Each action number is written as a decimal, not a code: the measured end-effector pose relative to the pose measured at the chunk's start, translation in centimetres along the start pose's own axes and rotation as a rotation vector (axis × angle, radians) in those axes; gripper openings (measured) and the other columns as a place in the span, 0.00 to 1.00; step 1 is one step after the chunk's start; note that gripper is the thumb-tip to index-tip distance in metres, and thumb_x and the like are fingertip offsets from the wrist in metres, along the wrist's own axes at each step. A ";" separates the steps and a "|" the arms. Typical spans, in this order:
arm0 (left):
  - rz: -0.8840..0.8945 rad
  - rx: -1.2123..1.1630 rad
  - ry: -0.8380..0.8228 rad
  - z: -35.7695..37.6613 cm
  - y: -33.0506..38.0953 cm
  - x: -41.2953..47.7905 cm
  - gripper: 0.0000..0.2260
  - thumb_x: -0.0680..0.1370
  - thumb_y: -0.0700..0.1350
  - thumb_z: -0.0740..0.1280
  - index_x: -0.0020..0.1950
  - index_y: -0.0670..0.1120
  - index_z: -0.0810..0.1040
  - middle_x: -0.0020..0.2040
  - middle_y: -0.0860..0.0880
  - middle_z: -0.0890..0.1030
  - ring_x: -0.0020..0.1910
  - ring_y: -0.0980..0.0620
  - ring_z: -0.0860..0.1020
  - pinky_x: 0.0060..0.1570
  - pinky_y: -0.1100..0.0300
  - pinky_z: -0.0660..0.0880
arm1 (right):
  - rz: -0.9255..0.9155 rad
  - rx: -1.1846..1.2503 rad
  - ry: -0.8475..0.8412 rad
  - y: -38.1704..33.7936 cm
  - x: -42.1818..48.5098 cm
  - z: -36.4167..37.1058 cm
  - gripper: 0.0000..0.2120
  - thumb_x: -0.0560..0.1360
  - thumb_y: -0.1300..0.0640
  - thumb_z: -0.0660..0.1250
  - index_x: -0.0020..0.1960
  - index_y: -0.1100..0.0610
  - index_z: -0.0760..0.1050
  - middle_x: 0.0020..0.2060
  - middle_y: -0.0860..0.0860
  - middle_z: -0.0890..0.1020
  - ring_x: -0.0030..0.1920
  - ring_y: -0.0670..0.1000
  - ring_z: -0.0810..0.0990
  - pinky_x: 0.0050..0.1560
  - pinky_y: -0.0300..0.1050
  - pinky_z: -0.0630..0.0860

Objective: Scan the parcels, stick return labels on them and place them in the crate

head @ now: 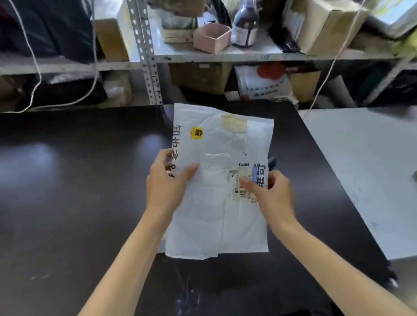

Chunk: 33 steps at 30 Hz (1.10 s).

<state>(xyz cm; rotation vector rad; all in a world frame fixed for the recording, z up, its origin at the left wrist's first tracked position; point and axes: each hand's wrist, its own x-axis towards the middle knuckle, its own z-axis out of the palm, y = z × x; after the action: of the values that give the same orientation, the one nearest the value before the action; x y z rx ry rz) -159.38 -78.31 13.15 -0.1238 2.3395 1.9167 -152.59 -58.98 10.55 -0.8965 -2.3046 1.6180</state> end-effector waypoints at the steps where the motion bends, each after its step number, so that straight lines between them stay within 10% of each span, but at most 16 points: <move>1: -0.022 0.013 -0.012 0.5 -0.2 -0.3 0.16 0.72 0.50 0.76 0.57 0.53 0.76 0.53 0.51 0.82 0.52 0.49 0.82 0.54 0.44 0.79 | -0.009 0.003 -0.015 0.2 0.2 -0.7 0.16 0.67 0.46 0.78 0.45 0.52 0.75 0.40 0.47 0.84 0.40 0.47 0.84 0.39 0.47 0.81; 8: -0.145 -0.058 -0.129 0.3 -1.9 -2.4 0.16 0.73 0.50 0.75 0.59 0.51 0.78 0.52 0.53 0.85 0.51 0.50 0.84 0.50 0.49 0.81 | -0.065 0.037 -0.098 0.8 -0.7 -1.7 0.13 0.69 0.49 0.76 0.44 0.53 0.75 0.39 0.47 0.84 0.37 0.43 0.83 0.34 0.38 0.76; 17: -0.239 -0.439 -0.153 -1.8 -4.5 -4.3 0.23 0.70 0.41 0.76 0.64 0.44 0.76 0.55 0.46 0.84 0.52 0.44 0.84 0.42 0.54 0.82 | -0.088 0.051 -0.224 1.4 -2.3 0.1 0.20 0.69 0.45 0.76 0.48 0.52 0.68 0.40 0.44 0.80 0.40 0.45 0.82 0.46 0.54 0.81; 23: -0.291 -0.520 -0.153 -1.9 -6.1 -4.5 0.26 0.66 0.41 0.76 0.63 0.41 0.76 0.58 0.42 0.83 0.52 0.45 0.84 0.42 0.56 0.81 | -0.102 0.152 -0.297 -0.3 -0.2 -0.8 0.25 0.61 0.57 0.82 0.51 0.56 0.73 0.43 0.50 0.85 0.40 0.49 0.85 0.35 0.42 0.81; 29: -0.057 -0.044 0.045 -5.0 -4.4 -2.2 0.35 0.60 0.57 0.81 0.63 0.50 0.74 0.58 0.53 0.80 0.56 0.58 0.79 0.53 0.58 0.76 | -0.312 -0.240 -0.540 -2.3 2.3 -2.0 0.20 0.62 0.57 0.81 0.47 0.56 0.74 0.43 0.49 0.85 0.43 0.52 0.85 0.44 0.61 0.81; 33: -0.127 0.313 -0.266 -5.5 -3.2 -1.6 0.29 0.58 0.62 0.80 0.56 0.59 0.79 0.51 0.61 0.83 0.49 0.61 0.82 0.48 0.60 0.76 | -0.346 -0.339 -0.674 -3.2 3.2 -1.7 0.17 0.65 0.58 0.80 0.47 0.55 0.75 0.44 0.49 0.85 0.44 0.50 0.85 0.45 0.59 0.82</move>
<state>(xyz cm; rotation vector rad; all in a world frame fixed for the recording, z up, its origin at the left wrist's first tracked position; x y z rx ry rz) -157.54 -84.35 11.38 0.0103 2.3481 1.3932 -155.55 -56.49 13.53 0.0585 -3.0187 1.5556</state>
